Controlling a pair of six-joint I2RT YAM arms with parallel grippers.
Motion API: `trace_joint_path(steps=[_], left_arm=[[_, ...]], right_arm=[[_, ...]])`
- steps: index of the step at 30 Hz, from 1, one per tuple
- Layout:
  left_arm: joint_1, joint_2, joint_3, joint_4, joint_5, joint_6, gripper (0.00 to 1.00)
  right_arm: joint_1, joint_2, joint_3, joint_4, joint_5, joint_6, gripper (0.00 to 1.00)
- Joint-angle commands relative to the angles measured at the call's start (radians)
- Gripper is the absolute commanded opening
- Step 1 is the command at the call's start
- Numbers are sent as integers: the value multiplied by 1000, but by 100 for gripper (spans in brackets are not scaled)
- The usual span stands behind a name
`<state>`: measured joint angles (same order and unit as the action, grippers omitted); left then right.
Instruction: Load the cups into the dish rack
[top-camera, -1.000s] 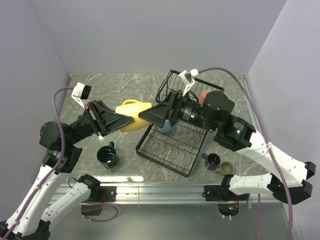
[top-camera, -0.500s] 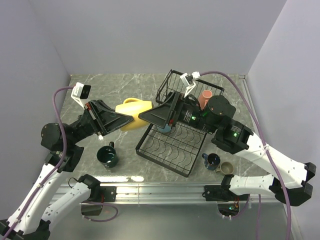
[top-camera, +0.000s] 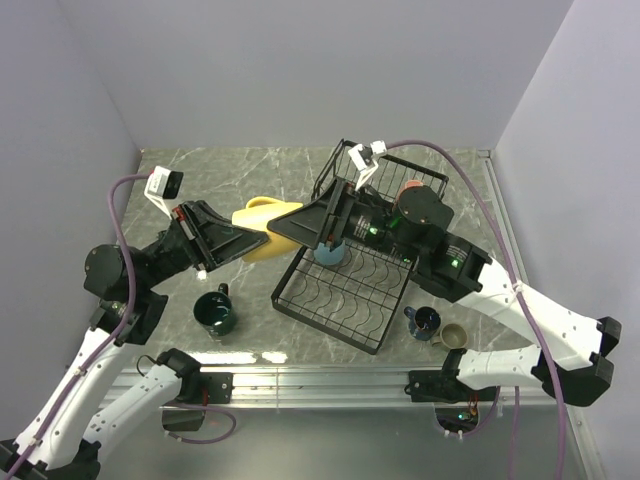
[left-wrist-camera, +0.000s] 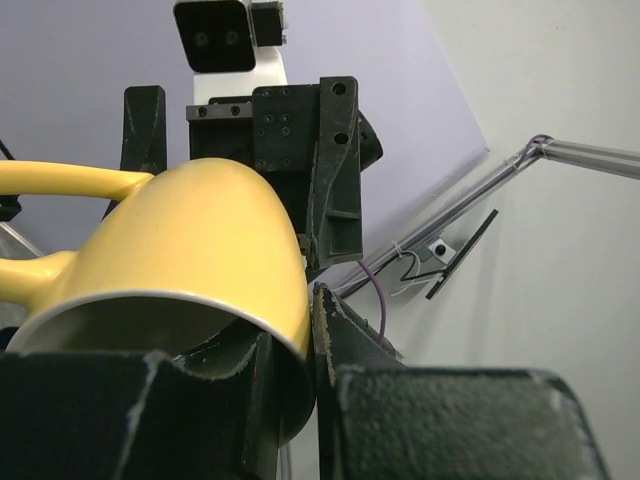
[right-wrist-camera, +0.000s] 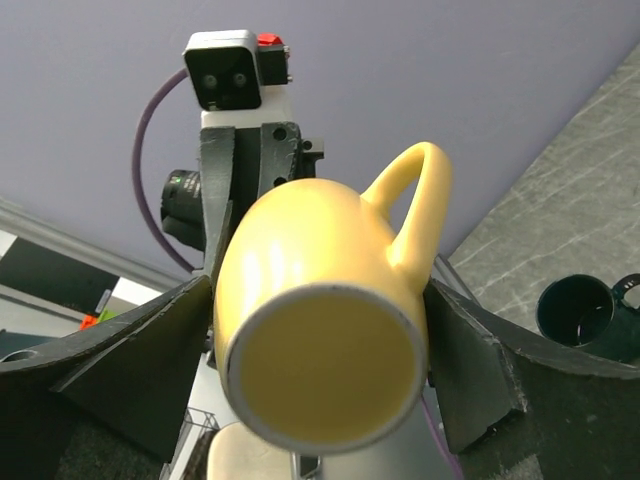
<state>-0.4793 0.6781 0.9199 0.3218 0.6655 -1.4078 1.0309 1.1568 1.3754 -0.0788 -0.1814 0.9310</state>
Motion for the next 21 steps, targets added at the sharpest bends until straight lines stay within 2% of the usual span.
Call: trace_joint_path(steps=[1,6,7,9,12,13,14,15,16,17,21], left_arm=[[-2,-5,50,14,-1,46,1],[-2,-11,54,-35,-17,76,1],[-1,-11,57,-59,-20,84,1],[-1,-11,68,-87,-30,101,0],[-2,-14,74,-138,-46,125,2],[-2,-15,77,-174,-50,133,6],[-2,-15,86,-194,-56,142,17],[-2,-17,94,-213,-63,162,22],[-2,-14,100,-263,-72,173,27],[-2,-12,115,-283,-75,185,36],[-2,-8,145,-380,-78,240,49]], right_arm=[[-2,21,66,77,-4,11,86],[-2,32,74,77,-1,9,69],[-3,27,71,77,-1,9,61],[-2,20,60,77,2,8,54],[-3,-2,45,76,10,5,31],[-3,-8,39,73,13,3,27],[-2,-14,30,67,16,0,22],[-3,-29,28,57,37,-7,9],[-3,-38,24,47,48,-12,5],[-5,-48,14,34,59,-17,2],[-12,-94,-1,1,86,-40,0]])
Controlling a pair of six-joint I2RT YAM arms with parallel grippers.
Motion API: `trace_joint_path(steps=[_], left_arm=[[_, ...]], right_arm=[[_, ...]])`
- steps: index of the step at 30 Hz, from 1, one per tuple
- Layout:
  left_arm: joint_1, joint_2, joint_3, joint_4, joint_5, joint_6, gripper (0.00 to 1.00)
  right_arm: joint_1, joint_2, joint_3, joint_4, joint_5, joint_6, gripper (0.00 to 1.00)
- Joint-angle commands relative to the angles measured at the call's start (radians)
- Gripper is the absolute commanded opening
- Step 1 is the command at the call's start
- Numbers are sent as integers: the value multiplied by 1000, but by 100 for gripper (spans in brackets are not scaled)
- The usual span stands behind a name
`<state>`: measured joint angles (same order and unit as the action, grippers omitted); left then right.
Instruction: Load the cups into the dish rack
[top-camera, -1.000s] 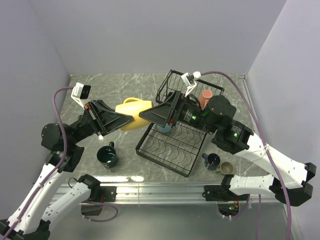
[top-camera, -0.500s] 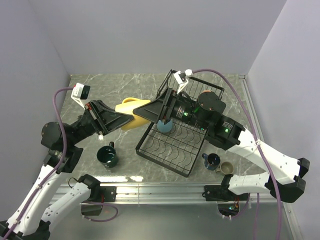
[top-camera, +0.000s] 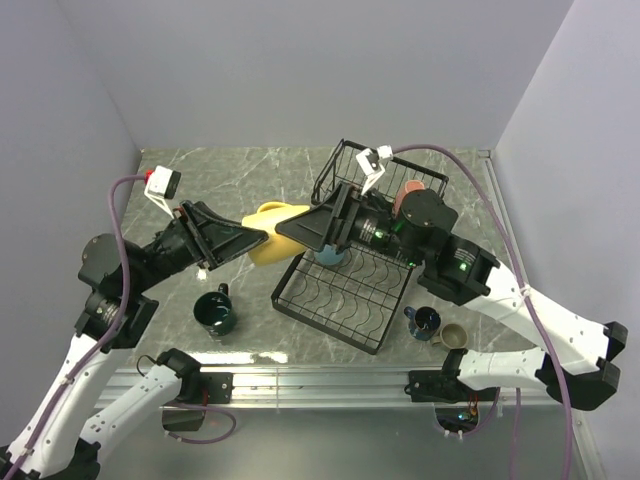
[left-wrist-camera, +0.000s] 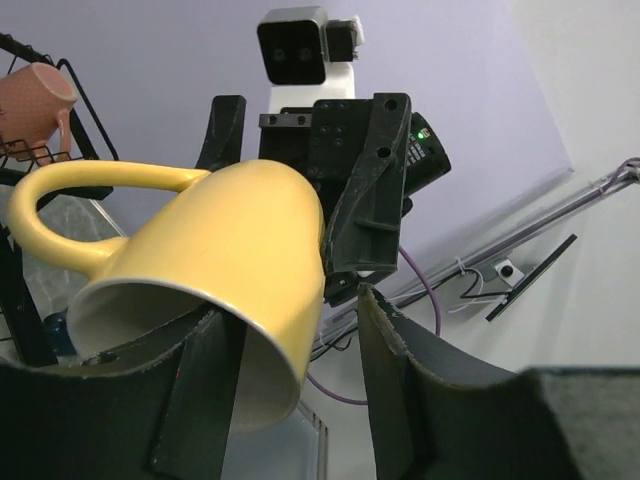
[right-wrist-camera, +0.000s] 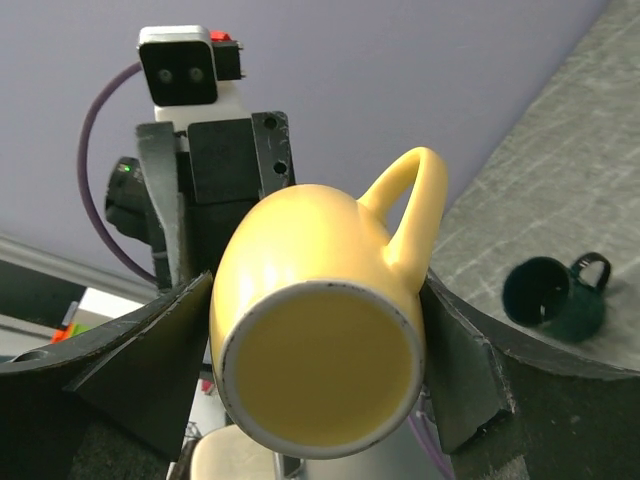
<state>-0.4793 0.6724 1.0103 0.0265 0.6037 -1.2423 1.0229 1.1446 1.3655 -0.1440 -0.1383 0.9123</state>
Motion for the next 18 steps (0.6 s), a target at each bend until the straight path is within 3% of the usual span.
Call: trace_joint_path(steps=[1,6,11,15,16,18], left_arm=[[-1,-4,53,-92,-19,78,54],[-2,-25,48,-160,-31,104,69],[-2,-25,94,-322,-76,188,75],[-1,-16,125,-445,-122,250,86],[-2,-14,132,-482,-127,260,99],[-2,-8,143,-516,-140,287,99]], right_arm=[[-3,-86,7,58,58,-24,0],[-7,-114,18,-9,106,-55,0],[0,-80,130,-291,207,-169,0],[49,-17,178,-475,388,-231,0],[78,-3,194,-543,425,-236,0],[112,41,210,-609,574,-242,0]])
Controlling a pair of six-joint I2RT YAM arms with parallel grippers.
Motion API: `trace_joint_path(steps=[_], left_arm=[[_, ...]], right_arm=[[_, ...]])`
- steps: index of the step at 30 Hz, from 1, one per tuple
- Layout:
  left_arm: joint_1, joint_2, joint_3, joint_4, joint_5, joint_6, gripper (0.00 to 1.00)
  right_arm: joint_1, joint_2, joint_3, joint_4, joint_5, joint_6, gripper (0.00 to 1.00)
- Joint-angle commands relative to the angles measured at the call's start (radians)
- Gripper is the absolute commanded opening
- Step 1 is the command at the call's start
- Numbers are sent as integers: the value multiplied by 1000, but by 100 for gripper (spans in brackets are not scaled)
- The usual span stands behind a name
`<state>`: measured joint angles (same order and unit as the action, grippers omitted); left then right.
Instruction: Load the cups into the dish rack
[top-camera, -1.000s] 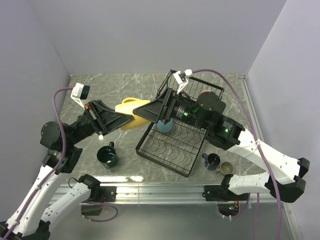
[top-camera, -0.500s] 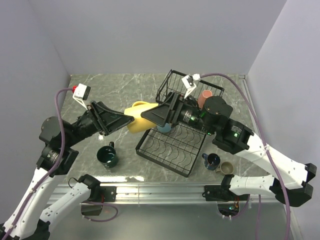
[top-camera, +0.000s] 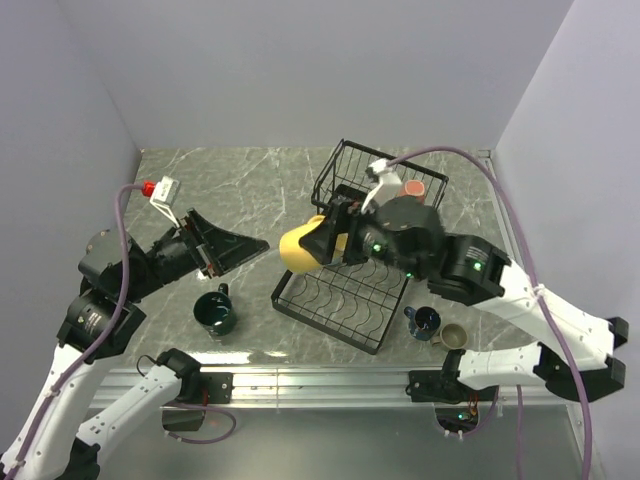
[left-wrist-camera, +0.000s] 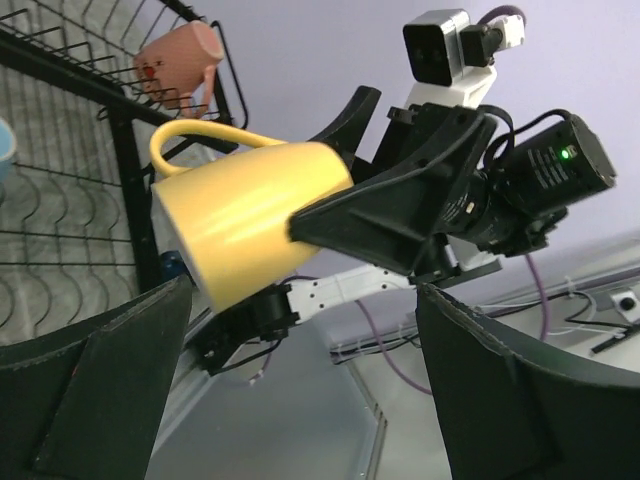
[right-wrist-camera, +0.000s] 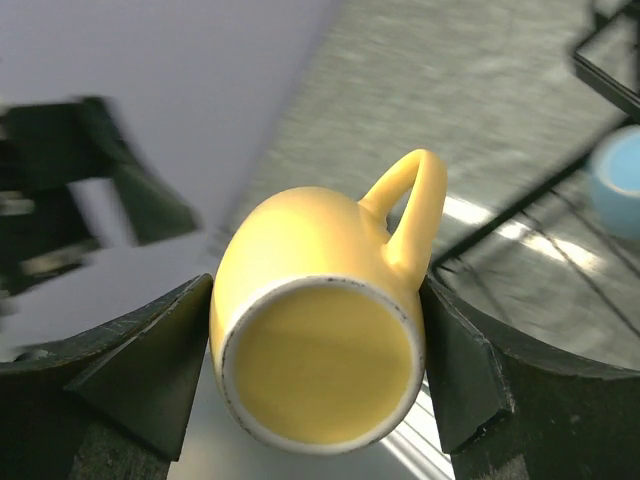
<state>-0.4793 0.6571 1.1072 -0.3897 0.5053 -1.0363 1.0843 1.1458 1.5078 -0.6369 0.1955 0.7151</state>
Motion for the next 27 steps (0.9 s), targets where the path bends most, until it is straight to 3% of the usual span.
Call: trace_joint_path(steps=[1,6,13,22,27], left_arm=[[-2,7,54,-110,-44,85,99],[-2,15,62,-166,-60,96,99],[-2,41,85,-222,-63,96,97],[-2,98,126,-256,-50,102,93],[-1,110,155,-293,-66,120,93]], right_arm=[[64,55,69,-176,289,-36,0],[60,80,-75,-228,439,67,0],[-21,92,-314,-121,496,127,0],[-179,132,-417,57,519,31,0],[-185,184,-422,98,490,10,0]])
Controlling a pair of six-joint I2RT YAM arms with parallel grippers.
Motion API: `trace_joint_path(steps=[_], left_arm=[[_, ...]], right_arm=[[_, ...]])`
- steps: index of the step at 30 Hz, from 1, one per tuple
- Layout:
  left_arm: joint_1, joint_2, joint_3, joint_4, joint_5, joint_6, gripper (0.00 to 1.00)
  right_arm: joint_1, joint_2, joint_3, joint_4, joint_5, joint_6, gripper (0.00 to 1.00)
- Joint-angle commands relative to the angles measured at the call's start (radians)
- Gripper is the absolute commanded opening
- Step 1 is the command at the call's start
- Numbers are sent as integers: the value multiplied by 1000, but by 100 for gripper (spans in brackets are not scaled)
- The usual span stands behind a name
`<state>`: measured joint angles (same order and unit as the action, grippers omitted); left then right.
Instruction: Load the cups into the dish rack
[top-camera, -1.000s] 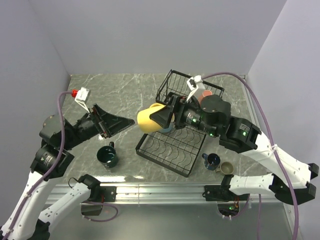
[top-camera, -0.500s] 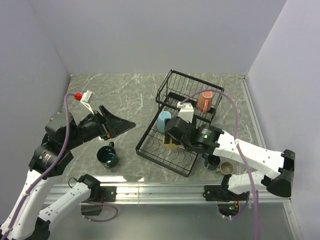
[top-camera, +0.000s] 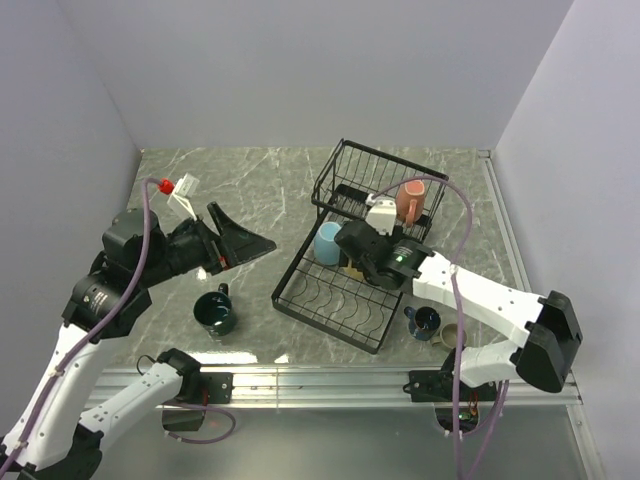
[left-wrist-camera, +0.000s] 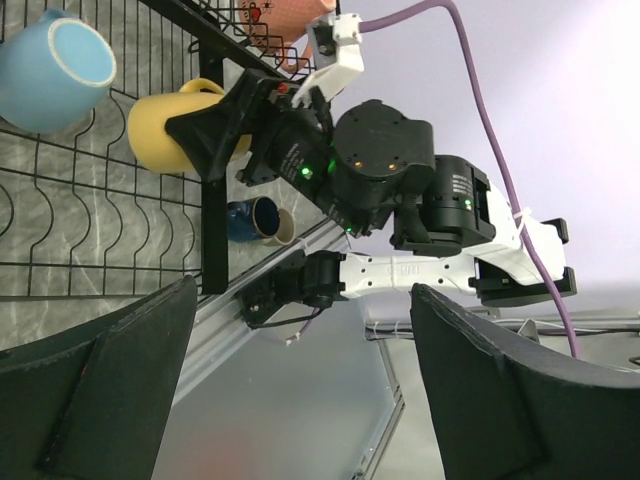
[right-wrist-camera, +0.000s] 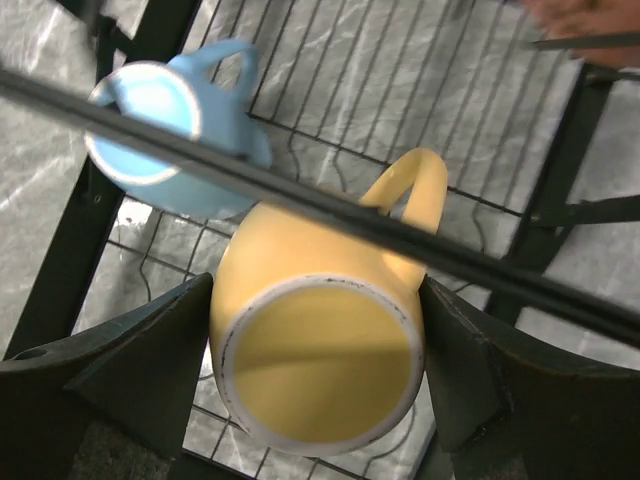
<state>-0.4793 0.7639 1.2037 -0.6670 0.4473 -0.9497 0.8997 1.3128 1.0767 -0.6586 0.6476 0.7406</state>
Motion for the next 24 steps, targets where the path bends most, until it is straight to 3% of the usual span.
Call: trace_joint_path(steps=[1,17,24], left_arm=[[-1,3,63,-25,-15,41,92],[-1,5,138,-158,-75,103,92],[-2,2,160,-197,-99,123,92]], right_arm=[[1,26,6,126,29,-6,0],[10,143,-31,135,4,63,0],[74,200,70,111,-29,68,0]])
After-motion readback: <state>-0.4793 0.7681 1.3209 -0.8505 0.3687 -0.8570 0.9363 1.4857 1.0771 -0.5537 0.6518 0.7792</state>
